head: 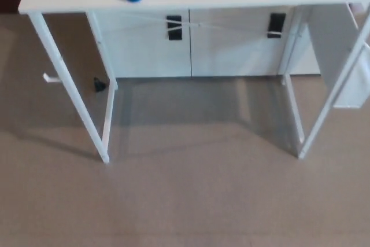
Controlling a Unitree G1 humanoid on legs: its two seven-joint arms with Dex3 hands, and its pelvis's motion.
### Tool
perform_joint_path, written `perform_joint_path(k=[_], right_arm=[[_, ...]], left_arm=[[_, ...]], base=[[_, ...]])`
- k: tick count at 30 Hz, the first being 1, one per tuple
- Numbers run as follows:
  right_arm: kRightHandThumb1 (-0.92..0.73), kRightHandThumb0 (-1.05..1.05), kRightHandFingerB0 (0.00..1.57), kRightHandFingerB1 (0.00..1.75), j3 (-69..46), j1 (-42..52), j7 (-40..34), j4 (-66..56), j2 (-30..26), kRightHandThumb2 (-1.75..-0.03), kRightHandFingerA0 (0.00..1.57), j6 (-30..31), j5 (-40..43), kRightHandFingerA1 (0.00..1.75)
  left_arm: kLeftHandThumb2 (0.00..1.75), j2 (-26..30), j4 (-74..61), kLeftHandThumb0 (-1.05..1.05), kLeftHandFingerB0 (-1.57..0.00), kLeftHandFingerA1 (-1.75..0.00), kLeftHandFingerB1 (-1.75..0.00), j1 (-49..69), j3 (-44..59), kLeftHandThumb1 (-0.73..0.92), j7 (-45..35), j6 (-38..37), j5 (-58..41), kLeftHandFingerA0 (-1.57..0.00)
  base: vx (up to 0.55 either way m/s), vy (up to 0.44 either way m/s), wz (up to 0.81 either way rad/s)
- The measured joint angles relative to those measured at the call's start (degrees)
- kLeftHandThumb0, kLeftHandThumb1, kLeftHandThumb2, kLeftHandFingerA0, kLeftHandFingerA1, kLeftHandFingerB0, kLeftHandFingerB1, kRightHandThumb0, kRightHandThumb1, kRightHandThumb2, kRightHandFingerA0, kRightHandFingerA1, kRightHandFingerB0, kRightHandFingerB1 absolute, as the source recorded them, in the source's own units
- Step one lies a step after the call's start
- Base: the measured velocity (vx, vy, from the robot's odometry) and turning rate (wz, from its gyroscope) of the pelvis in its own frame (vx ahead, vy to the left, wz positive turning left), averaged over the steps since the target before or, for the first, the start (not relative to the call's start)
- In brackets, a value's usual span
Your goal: The robot walks towards a table in front, picks a shampoo with left hand and puts it in a small grey container
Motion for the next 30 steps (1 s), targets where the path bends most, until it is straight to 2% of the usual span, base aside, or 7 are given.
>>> perform_joint_path(k=[9,13,14,20,26,27,30], right_arm=[[-0.71,-0.43,0.52,0.39,-1.28,-0.27,-1.98,-0.82,1.10,-0.62,0.64,-2.00,0.66,0.44],[-0.71,-0.43,0.52,0.39,-1.22,-0.28,-2.26,-1.08,1.15,-0.62,0.64,-2.75,0.75,0.44],[-0.71,-0.42,0.55,0.40,-1.19,-0.03,-2.30,-0.98,1.15,-0.62,0.68,-2.75,0.75,0.46],[-0.72,-0.42,0.52,0.39,-0.91,0.20,-2.37,-0.85,1.21,-0.62,0.62,-2.80,0.74,0.44],[-0.72,-0.41,0.51,0.39,-0.64,-1.29,-2.37,-0.86,0.84,-0.62,0.63,-2.77,0.76,0.44],[-0.72,-0.43,0.51,0.39,-0.61,-1.44,-2.37,-0.83,0.85,-0.62,0.63,-2.75,0.76,0.44],[-0.72,-0.43,0.51,0.39,-0.52,-1.34,-2.37,-0.63,0.85,-0.62,0.63,-2.58,0.75,0.44]], left_arm=[[0.62,0.24,-0.23,-0.38,-0.30,-0.51,-0.36,-0.89,-0.36,0.70,0.02,-0.22,0.02,-0.50],[0.62,0.58,-0.44,-0.38,-0.30,-0.51,-0.36,-1.02,-0.61,0.70,-0.01,-0.61,0.02,-0.50],[0.60,0.59,-0.40,-0.38,-0.29,-0.46,-0.34,-0.92,-0.65,0.68,-0.01,-0.67,0.02,-0.50],[0.60,0.68,0.28,-0.39,-0.29,-0.46,-0.34,-1.05,-0.70,0.68,-0.13,-0.65,0.02,-0.50],[0.60,0.37,0.40,-0.39,-0.31,-0.51,-0.35,-2.10,-0.84,0.66,-0.29,-0.55,0.00,-0.53],[0.59,0.37,0.32,-0.37,-0.30,-0.61,-0.35,-2.11,-0.84,0.65,-0.31,-0.55,0.00,-0.53],[0.59,0.37,-0.15,-0.37,-0.30,-0.61,-0.35,-2.06,-0.80,0.65,-0.49,-0.55,-0.03,-0.53]], base=[[0.51,0.133,-0.37],[0.59,0.125,0.02],[0.31,-0.009,0.03],[0.28,-0.115,0.26],[0.25,-0.147,0.11],[0.15,-0.111,0.00],[0.13,-0.044,-0.06]])
